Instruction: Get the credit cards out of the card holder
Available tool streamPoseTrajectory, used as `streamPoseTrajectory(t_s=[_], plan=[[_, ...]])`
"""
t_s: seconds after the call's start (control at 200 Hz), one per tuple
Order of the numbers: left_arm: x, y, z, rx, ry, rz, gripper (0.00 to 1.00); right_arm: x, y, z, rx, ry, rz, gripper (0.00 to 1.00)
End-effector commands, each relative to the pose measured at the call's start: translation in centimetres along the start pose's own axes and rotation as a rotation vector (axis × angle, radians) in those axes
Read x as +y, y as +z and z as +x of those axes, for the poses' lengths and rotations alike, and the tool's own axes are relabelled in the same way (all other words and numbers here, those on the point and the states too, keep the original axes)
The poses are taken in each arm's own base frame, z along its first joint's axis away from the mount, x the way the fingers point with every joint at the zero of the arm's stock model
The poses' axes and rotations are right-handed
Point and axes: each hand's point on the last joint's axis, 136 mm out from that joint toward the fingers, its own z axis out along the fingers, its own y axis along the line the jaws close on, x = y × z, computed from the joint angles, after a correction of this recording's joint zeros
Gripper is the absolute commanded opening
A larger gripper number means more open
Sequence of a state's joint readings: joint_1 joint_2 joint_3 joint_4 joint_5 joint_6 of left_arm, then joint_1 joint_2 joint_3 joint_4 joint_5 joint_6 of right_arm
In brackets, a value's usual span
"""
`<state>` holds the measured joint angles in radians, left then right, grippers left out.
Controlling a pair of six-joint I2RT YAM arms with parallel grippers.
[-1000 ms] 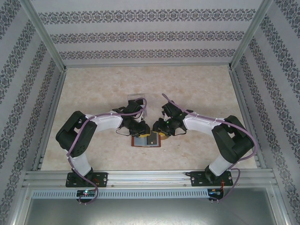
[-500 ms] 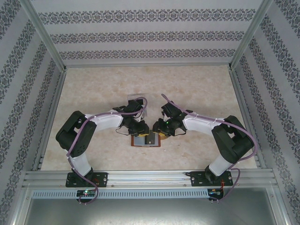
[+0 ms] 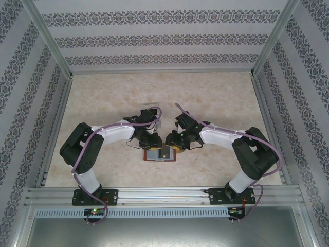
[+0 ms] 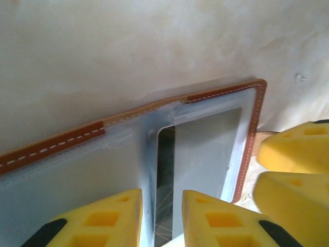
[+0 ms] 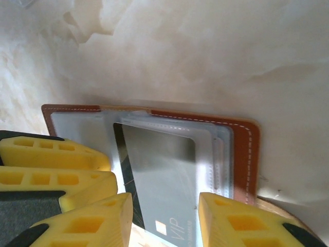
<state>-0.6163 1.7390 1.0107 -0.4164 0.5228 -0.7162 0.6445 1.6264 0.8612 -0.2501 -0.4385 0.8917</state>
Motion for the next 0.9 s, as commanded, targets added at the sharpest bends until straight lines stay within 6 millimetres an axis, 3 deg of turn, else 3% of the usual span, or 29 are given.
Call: streamPoseTrajectory(t_s=[0.0, 0.36, 0.734, 0.894], plan=[[-2.4, -0.9, -0.3, -0.026, 0.024, 0.084, 0.29, 1.4, 0.3, -0.2, 0.013, -0.013, -0.034, 0.39], [-2.1, 0.3, -0.1, -0.001, -0.006, 0.105, 0.33, -0.7, 1.7, 0.2, 0.037, 0.011, 0.037, 0.39], [-2.2, -0.1, -0.4, -0.024, 0.0, 0.096, 0.38, -1.2, 1.7, 0.3, 0.034, 0.007, 0.058, 0.38], [-2.7, -0.1, -0.4, -0.022, 0.0, 0.131, 0.34, -1.2, 1.7, 0.3, 0.034, 0.008, 0.058, 0.37]])
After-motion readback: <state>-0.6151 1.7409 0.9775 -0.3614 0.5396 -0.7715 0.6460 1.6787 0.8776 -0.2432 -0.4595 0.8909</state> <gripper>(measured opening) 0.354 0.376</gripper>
